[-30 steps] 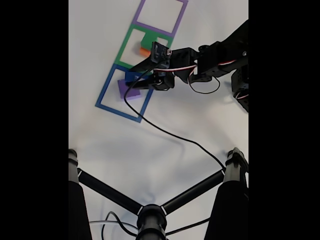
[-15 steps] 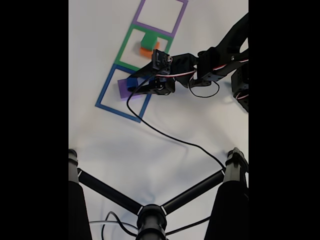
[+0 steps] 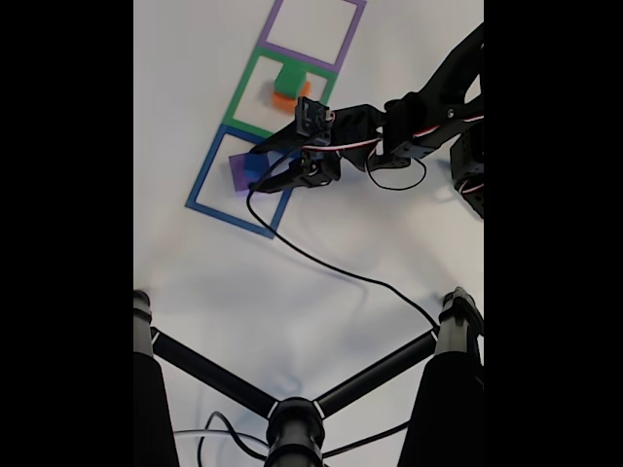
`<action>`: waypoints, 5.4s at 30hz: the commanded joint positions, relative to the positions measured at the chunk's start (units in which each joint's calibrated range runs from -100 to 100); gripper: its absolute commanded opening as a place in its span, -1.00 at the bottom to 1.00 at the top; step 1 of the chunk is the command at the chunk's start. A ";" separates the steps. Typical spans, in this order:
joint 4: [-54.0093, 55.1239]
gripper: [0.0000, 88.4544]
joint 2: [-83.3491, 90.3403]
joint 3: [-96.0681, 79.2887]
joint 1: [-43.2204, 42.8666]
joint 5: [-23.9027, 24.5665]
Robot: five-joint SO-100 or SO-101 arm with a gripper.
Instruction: Tower of hanoi
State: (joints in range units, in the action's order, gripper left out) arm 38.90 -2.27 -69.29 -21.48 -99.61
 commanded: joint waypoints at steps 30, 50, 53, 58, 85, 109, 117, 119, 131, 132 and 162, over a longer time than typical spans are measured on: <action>-105.31 -0.63 50.10 44.89 20.83 2.73; -102.80 -0.38 52.99 35.26 30.44 -0.39; -93.25 -0.42 55.07 26.17 30.44 -0.39; -73.18 -0.44 57.48 8.36 30.97 -0.39; 3.31 -0.39 16.77 -16.53 28.61 -0.39; 10.84 -0.72 1.15 -8.08 26.24 -0.39; 10.59 -0.84 1.15 -7.81 26.01 -0.39; 10.51 -0.84 1.55 -7.81 26.01 -0.39; -17.82 -0.85 26.39 -6.72 27.69 -0.39; -23.24 -0.85 30.15 -5.90 28.23 -0.39; -132.67 -0.85 56.27 55.52 47.06 -0.39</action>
State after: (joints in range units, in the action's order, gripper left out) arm -87.57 52.06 -20.86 21.48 -100.00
